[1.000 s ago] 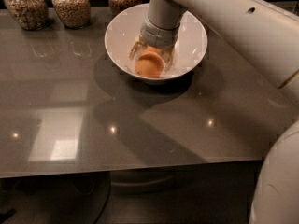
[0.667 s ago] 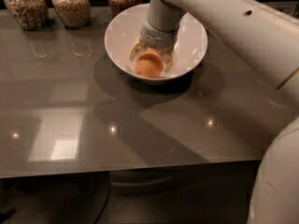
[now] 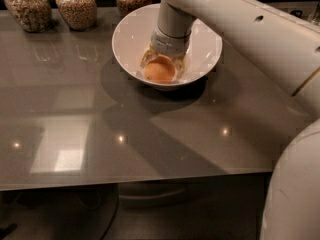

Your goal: Pick orange from white bowl

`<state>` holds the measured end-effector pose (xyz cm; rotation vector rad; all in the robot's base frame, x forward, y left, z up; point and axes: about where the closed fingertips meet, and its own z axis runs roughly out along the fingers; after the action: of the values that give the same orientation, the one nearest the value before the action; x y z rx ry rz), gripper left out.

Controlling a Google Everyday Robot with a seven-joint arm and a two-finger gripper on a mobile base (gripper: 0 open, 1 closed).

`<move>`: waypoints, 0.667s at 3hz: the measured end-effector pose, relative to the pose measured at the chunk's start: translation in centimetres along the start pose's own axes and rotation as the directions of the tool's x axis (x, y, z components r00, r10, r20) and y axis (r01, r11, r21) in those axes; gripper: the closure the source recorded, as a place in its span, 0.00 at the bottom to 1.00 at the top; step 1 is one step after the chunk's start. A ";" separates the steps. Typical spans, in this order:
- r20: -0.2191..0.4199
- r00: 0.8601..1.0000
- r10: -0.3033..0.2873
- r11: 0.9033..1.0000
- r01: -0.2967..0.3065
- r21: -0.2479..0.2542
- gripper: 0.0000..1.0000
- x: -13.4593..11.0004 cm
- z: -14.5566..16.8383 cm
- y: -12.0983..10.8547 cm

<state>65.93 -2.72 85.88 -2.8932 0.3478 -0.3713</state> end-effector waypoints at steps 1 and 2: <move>0.000 1.000 0.003 1.000 -0.003 -0.008 0.53 0.0 0.2 0.2; 0.004 1.000 0.019 1.000 -0.019 -0.022 0.76 -0.2 0.1 0.5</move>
Offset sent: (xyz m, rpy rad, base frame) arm -0.0067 -0.0099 0.0022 -0.0259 0.0236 -0.0498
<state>65.69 -3.16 85.67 -2.9093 0.3805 -0.3600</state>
